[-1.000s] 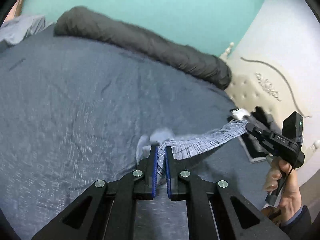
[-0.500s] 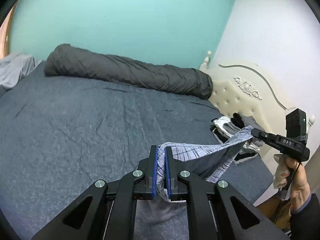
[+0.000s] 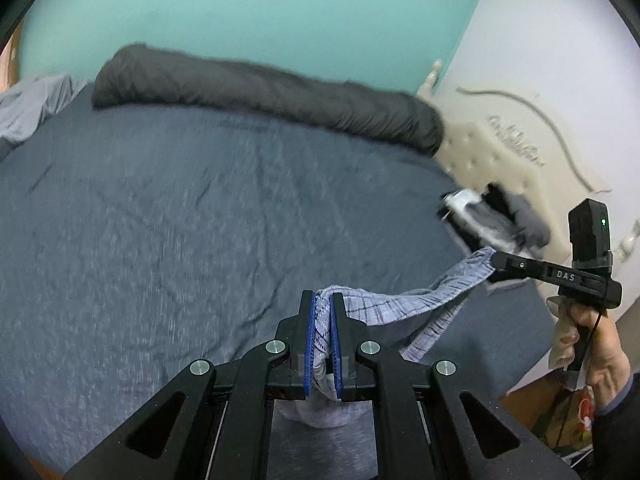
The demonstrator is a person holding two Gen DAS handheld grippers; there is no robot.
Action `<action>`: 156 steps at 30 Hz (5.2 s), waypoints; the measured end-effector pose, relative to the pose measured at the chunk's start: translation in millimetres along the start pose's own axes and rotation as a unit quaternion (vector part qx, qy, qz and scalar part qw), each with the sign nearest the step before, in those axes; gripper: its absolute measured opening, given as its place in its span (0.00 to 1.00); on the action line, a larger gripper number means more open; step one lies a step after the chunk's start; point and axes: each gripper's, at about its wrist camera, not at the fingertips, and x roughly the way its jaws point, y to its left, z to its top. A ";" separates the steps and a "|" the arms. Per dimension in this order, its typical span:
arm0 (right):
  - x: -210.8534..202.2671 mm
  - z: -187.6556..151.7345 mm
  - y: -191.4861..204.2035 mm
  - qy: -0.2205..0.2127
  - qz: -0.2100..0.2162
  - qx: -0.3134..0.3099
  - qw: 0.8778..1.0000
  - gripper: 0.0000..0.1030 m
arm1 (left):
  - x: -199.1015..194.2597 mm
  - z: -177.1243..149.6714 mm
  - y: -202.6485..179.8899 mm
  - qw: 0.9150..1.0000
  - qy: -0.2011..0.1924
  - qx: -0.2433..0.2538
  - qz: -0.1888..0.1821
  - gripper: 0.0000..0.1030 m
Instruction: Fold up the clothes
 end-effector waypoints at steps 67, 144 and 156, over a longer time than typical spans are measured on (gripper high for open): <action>124.9 -41.7 -52.0 0.132 -0.091 -0.009 0.987 0.02 | 132.9 -35.1 45.1 0.990 0.103 -0.092 -0.009 0.15; 61.3 -92.6 -184.5 0.135 -0.095 0.038 0.986 0.03 | 210.6 -22.8 -11.3 0.986 0.163 0.022 -0.002 0.33; 76.9 -97.3 -190.9 0.140 -0.091 0.041 0.985 0.03 | 256.5 -18.1 -42.9 0.979 0.193 0.060 -0.023 0.34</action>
